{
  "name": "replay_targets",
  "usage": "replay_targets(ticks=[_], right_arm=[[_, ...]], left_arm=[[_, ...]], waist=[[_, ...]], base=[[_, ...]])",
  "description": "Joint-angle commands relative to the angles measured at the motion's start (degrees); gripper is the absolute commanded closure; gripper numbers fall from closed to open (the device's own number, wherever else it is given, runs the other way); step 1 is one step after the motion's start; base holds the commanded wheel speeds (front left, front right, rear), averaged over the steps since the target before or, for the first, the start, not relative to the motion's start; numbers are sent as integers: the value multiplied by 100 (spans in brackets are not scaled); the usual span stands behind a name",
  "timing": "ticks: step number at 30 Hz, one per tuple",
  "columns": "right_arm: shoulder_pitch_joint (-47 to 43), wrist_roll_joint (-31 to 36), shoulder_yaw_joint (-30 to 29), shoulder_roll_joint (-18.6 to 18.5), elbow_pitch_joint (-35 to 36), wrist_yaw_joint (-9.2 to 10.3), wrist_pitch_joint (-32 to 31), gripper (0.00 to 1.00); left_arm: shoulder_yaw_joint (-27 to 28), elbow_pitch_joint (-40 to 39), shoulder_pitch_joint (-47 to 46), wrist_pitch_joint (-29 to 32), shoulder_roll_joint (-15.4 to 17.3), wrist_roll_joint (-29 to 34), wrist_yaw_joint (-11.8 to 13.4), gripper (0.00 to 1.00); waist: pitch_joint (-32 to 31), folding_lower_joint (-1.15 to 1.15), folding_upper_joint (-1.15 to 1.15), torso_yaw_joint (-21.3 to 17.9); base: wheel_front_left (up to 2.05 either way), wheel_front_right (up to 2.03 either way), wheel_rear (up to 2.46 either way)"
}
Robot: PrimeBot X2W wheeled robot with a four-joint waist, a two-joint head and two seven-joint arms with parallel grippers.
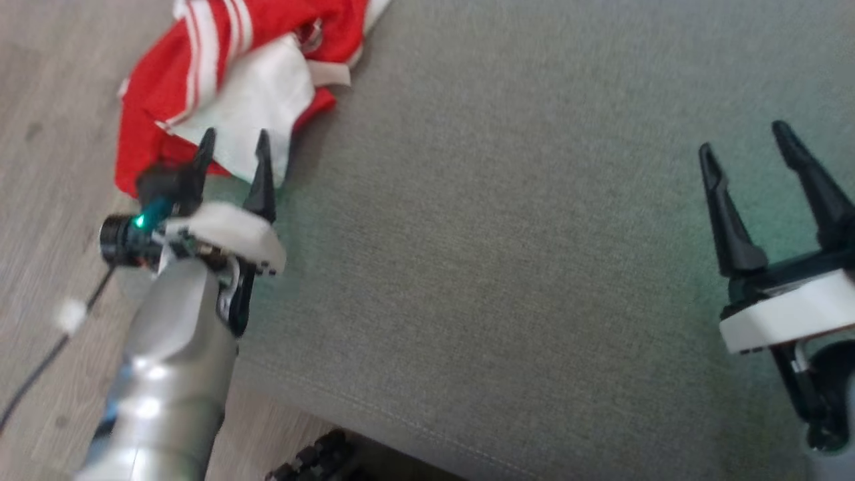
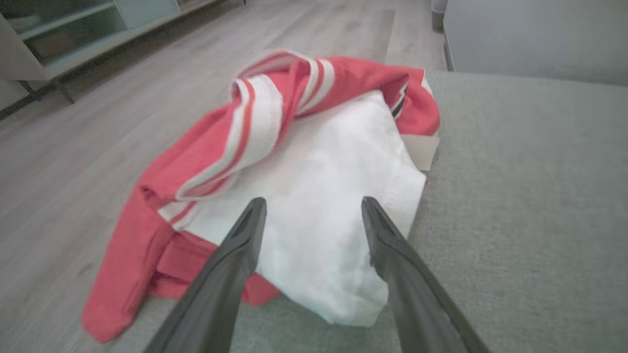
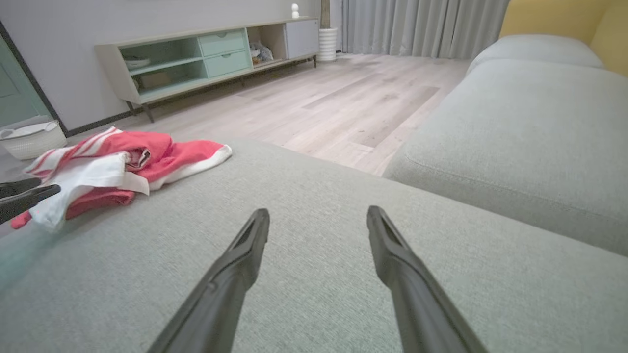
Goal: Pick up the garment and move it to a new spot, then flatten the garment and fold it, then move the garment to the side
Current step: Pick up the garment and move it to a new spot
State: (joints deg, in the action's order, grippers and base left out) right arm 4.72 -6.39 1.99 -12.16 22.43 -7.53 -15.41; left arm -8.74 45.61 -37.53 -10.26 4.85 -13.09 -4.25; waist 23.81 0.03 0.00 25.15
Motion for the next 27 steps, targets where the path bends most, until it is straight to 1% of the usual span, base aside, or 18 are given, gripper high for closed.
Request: replay_targets(ticks=[1, 8, 9, 10, 14, 16, 19, 22, 27], right_arm=[[105, 22, 97, -103, 267, 4, -54, 0], [162, -62, 47, -129, 310, 4, -105, 0], [165, -68, 34, -106, 289, 4, -81, 0], [162, -68, 27, -94, 276, 4, -66, 0], [118, -73, -31, -14, 187, 4, 10, 0], [70, -80, -44, 51, 116, 4, 56, 0], [-9, -101, -66, 172, -8, 4, 141, 0], [-103, -113, -74, 300, -133, 4, 249, 0], [-281, -124, -110, 504, -295, 4, 425, 0]], left_arm=[[95, 133, -225, 119, 177, -45, -51, 0], [72, 1573, -994, 921, 116, -338, -206, 0], [52, 1763, -1117, 967, 128, -381, -236, 51], [33, 1783, -1169, 855, 154, -377, -247, 100], [-17, 1739, -1297, 159, 286, -306, -229, 100], [-26, 1648, -1349, -169, 372, -252, -146, 100], [18, 1349, -1401, -401, 506, -202, 2, 100], [106, 840, -1371, -462, 661, -162, 142, 100], [210, -510, -1049, -472, 877, -16, 316, 100]], waist=[[388, -3, 0, -57], [504, -3, 0, -158], [470, -3, 0, -186], [445, -3, 0, -194], [261, -3, 0, -188], [117, -3, 0, -181], [-148, -3, 0, -176], [-447, -3, 0, -206], [-953, -3, 0, -360]], base=[[0, 0, 0], [0, 0, 0], [0, 0, 0], [0, 0, 0], [0, 0, 0], [0, 0, 0], [0, 0, 0], [0, 0, 0], [0, 0, 0]])
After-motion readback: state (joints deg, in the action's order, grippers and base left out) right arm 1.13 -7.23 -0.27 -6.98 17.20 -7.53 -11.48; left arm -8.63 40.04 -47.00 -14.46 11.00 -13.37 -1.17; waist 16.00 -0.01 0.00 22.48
